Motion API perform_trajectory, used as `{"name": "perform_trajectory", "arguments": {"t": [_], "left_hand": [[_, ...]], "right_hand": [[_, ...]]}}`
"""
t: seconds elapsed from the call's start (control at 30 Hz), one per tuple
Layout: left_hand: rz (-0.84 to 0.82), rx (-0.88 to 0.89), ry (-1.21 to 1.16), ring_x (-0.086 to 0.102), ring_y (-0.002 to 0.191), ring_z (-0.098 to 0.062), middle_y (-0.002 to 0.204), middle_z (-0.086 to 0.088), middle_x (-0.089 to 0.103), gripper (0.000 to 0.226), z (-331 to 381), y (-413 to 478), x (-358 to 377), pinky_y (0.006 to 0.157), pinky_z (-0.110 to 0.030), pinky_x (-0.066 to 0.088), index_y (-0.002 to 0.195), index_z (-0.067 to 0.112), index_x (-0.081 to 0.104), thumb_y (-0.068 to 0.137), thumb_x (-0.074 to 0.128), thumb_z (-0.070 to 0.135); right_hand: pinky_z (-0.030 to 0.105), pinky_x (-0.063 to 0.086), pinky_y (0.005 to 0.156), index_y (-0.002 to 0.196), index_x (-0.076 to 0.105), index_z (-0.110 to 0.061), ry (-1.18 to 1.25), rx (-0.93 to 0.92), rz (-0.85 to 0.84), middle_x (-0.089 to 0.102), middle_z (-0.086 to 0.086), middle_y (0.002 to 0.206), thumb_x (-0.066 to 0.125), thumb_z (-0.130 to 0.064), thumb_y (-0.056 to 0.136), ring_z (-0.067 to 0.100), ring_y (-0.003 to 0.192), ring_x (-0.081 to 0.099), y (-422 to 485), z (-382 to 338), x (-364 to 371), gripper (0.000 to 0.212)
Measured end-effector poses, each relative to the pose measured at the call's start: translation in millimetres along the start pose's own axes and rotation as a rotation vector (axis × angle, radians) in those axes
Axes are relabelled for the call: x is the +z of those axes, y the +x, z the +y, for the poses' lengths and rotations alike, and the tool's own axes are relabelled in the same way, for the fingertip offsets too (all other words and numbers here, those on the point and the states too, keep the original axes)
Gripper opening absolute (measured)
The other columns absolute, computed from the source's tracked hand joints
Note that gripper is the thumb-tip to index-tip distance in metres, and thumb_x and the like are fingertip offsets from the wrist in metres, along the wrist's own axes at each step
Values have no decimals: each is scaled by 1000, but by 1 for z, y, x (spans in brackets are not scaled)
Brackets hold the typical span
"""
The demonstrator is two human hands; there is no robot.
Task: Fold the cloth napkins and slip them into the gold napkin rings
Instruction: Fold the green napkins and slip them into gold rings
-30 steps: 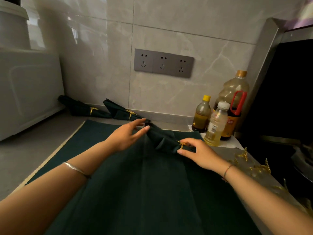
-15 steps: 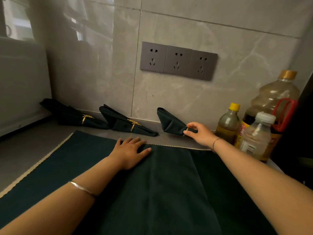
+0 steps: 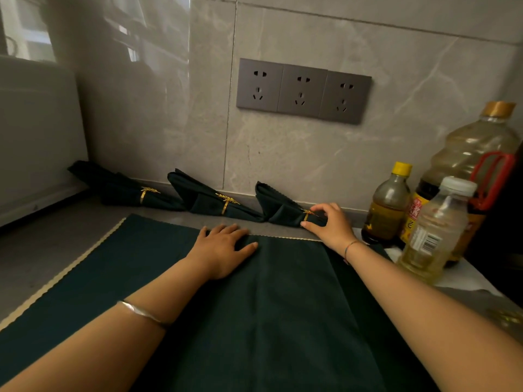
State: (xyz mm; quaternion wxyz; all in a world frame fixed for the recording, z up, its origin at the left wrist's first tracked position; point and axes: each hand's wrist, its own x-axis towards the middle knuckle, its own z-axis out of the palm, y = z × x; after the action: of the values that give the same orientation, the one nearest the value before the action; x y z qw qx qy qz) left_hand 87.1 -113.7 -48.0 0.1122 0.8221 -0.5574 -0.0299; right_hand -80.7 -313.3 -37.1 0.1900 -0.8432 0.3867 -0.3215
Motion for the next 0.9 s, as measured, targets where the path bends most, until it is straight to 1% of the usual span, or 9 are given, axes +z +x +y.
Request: {"name": "perform_trajectory", "arguments": {"t": [0.07,0.2,0.33,0.4,0.47,0.53,0.67,0.83,0.9], "left_hand": [[13,8,-14,12,146,-18,158,4,18,61,1,-1,1,119,-46,3,150,31,22,96,26,60],[47,8,-34,21,144,-19,156,1,26,60,2,-3,2,119,-43,9,149,28,26,97,29,57],[103,28,-66,31,139,-20,152,0,35,57,5,-8,2,117,-39,21,147,27,31,98,29,55],[91,27,-72,32,139,-20,151,0,36,57,5,-10,-2,116,-38,23,148,27,31,98,28,55],[35,30,-57,26,142,-19,154,1,30,59,6,-16,-4,118,-40,17,149,28,27,98,27,56],[-27,31,-49,16,146,-19,158,2,20,61,12,-30,-5,119,-41,8,151,30,22,97,27,58],[-68,84,-51,7,147,-17,160,5,12,64,31,-76,-6,118,-41,2,151,33,17,95,29,61],[-127,127,-34,2,148,-17,160,5,8,67,46,-156,-13,119,-42,-2,151,36,12,93,28,65],[-172,136,-37,-1,148,-17,160,6,5,80,54,-190,-17,118,-44,-5,151,39,9,81,19,77]], "right_hand": [[41,43,98,117,56,-21,-57,-13,-14,49,2,120,73,-35,80,23,114,48,-5,0,-3,43],[40,39,104,125,52,-20,-92,3,-52,46,3,129,68,-35,84,24,122,44,-14,-4,-13,46],[37,39,103,126,51,-18,-84,1,-45,46,4,132,66,-33,86,25,123,44,-25,-8,-25,45],[34,38,102,125,52,-17,-76,-18,-58,46,4,131,66,-31,86,23,123,45,-32,-12,-32,44],[31,38,100,124,54,-16,-42,-17,-70,48,4,131,65,-30,87,22,122,46,-45,-15,-36,41],[30,36,102,125,54,-16,-14,5,-116,47,3,134,62,-31,89,20,126,44,-65,-17,-40,40],[29,28,108,133,49,-17,-3,69,-278,36,1,146,52,-38,94,17,135,34,-120,-25,-58,44],[36,11,118,147,29,-29,-209,28,-461,18,-6,157,38,-52,95,13,145,12,-210,-43,-90,57],[35,3,118,149,20,-33,-242,0,-528,10,-9,158,33,-57,94,11,145,4,-244,-53,-107,61]]}}
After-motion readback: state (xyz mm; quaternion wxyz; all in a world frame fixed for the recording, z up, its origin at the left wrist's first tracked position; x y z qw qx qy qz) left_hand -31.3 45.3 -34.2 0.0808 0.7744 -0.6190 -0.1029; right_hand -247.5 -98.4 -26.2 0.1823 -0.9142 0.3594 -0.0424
